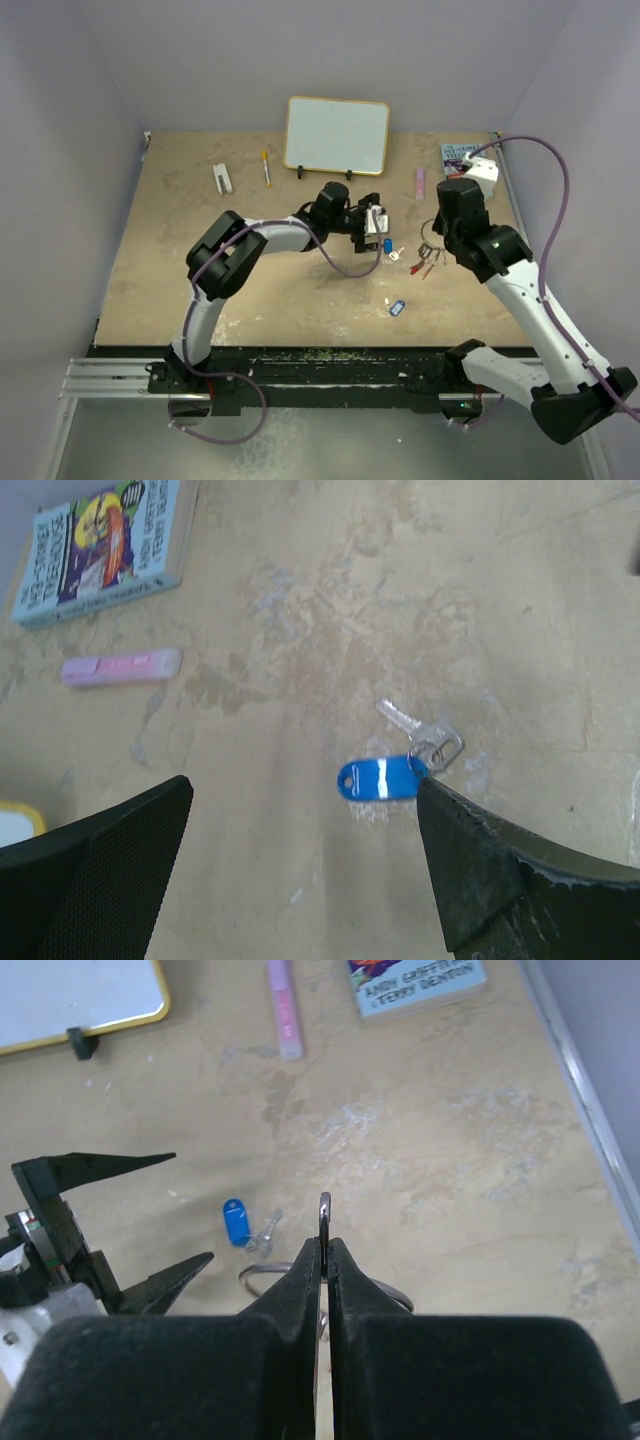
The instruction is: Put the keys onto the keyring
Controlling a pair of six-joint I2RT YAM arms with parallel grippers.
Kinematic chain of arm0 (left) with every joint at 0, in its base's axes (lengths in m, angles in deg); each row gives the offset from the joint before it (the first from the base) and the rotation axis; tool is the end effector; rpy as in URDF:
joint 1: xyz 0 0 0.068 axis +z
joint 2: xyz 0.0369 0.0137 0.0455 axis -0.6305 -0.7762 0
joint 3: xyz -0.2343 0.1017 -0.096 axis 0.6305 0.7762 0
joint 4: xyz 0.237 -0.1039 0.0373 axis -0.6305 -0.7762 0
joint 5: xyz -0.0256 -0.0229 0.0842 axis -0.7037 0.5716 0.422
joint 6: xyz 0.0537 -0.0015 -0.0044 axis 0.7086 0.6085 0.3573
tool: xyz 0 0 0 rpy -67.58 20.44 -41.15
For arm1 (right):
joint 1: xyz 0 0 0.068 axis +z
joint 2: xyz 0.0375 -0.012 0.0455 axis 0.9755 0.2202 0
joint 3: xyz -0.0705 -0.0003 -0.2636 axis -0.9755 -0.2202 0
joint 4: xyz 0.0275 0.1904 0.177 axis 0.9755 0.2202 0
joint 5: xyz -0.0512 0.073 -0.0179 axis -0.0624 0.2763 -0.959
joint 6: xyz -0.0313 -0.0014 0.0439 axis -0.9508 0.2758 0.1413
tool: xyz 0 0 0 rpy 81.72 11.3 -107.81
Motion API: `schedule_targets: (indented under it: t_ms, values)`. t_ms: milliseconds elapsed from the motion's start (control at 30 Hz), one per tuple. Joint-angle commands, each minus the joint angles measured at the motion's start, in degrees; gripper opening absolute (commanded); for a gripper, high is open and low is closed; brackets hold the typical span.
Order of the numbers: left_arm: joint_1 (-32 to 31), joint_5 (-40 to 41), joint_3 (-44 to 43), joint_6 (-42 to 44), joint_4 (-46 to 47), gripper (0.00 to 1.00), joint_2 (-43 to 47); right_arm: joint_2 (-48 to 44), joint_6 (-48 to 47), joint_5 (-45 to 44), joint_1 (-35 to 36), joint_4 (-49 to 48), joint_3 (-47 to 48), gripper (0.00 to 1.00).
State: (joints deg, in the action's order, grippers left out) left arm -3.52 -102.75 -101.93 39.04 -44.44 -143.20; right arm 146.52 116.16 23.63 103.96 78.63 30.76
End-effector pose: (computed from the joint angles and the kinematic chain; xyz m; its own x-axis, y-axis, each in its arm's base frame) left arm 0.3301 -0.3320 0.1649 0.3193 0.3234 -0.8907 0.9341 0.0510 0.3534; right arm 0.1997 0.0767 0.3740 -0.3543 0.2598 -0.8983 0.3055 0.9401 0.1514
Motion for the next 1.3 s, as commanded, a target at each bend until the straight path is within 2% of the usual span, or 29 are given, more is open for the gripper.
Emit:
schedule_targets:
  t_ms: [0, 67, 167, 267, 400, 533, 733, 1067, 1267]
  values:
    - [-1.07, -13.26, -9.60, 7.70, -8.68, 0.97, -3.22, -1.91, -0.89, -0.65, -3.36, 3.09, 1.99, 0.00]
    - [-1.28, -14.18, -12.27, 10.43, -12.67, 0.97, -5.01, -1.96, -0.80, 1.38, -4.36, 3.18, 1.37, 0.00]
    - [-1.42, -14.98, -17.06, 15.75, -23.42, 0.97, -7.43, -1.36, -0.91, 3.83, -5.05, 3.36, 0.88, 0.00]
    - [-1.50, -15.21, -18.35, 22.23, -29.09, 0.95, -8.36, -1.19, -0.89, 5.29, -5.23, 2.10, -0.17, 0.00]
    - [-2.01, -13.71, -19.43, 27.93, -34.73, 0.87, -9.82, -1.36, -0.71, 6.26, -5.41, 0.79, -1.33, 0.00]
    - [-1.97, -12.43, -20.18, 29.68, -37.32, 0.75, -10.94, -2.07, -0.49, 6.79, -5.49, 0.78, -2.02, 0.00]
    - [-2.03, -12.08, -20.31, 30.78, -37.91, 0.63, -11.02, -3.42, -0.21, 6.65, -5.58, 0.96, -2.78, 0.00]
    - [-3.59, -13.08, -23.15, 31.28, -39.57, 0.61, -12.78, -3.13, -0.34, 7.59, -5.58, 0.02, -3.93, 0.00]
    - [-3.97, -12.41, -25.32, 29.43, -38.47, 0.54, -14.87, -2.96, -1.11, 9.37, -5.70, -0.35, -4.04, 0.00]
